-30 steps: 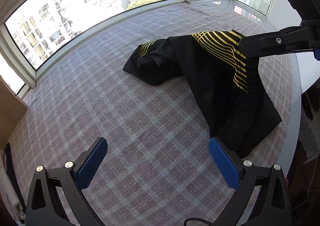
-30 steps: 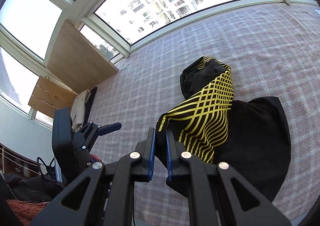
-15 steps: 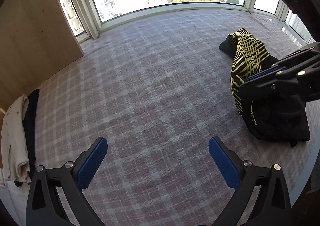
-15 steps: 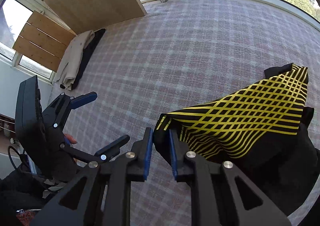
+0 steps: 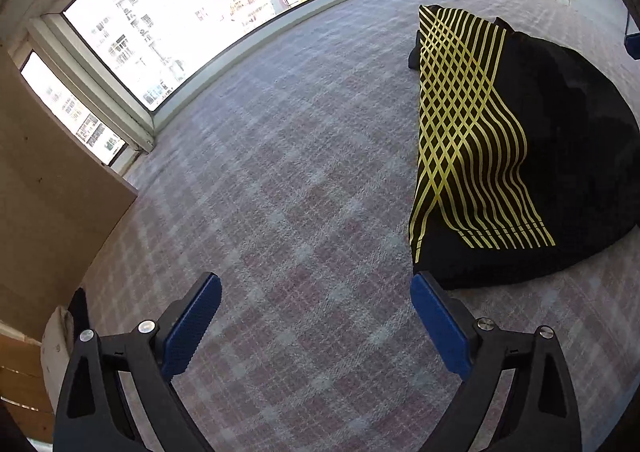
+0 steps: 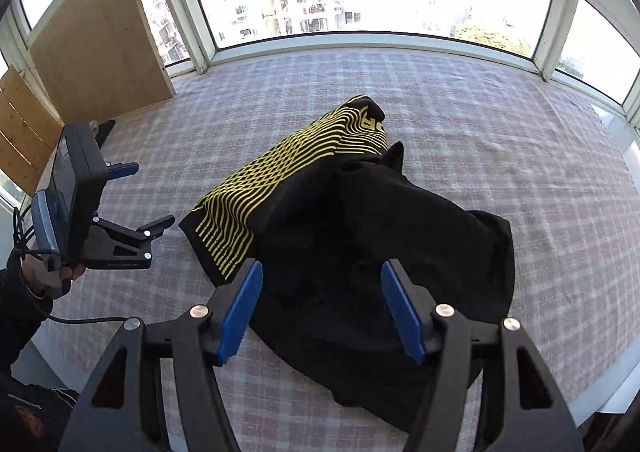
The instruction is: Fold clothes
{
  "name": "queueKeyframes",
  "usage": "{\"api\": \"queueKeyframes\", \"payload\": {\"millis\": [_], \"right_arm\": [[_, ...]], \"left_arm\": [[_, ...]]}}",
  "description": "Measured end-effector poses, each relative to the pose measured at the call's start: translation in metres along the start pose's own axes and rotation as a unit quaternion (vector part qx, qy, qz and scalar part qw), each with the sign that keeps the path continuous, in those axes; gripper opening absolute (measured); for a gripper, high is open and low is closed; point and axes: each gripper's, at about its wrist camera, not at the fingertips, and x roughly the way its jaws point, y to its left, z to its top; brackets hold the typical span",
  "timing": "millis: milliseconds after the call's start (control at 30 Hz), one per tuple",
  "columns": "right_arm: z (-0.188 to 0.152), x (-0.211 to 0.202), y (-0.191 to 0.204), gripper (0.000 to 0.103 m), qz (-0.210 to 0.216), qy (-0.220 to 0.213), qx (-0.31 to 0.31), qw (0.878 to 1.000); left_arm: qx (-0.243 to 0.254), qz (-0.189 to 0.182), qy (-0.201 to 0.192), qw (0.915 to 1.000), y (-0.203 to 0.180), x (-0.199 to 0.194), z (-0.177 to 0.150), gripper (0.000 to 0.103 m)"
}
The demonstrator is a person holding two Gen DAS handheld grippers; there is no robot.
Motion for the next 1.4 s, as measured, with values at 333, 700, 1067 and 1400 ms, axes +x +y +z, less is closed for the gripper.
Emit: {"api": "queueKeyframes", "payload": {"millis": [333, 700, 1067, 1400], "right_arm": [[-0.112, -0.020, -0.090, 0.061, -0.064, 0.016, 0.165, 0.984], [-0.110, -0.009, -0.079, 0.061, -0.044, 0.019, 0.159, 0.986], [-0.119, -0.010, -0.088, 0.061, -0.040, 0.020, 0.178, 0.983], [-0.124, -0.005, -0.090, 0.061, -0.047, 0.022, 0.180, 0.982]], "left_arm": [[-0.013, -0.021, -0.027, 0.9993, 0.002, 0.017, 0.003, 0.090], [-0.010, -0.121, -0.038, 0.9919, 0.005, -0.011, -0.019, 0.091], [0.045, -0.155, -0.026, 0.9865, -0.016, 0.002, -0.011, 0.048], [0.069, -0.161, -0.031, 0.9841, -0.025, 0.004, 0.002, 0.049]]}}
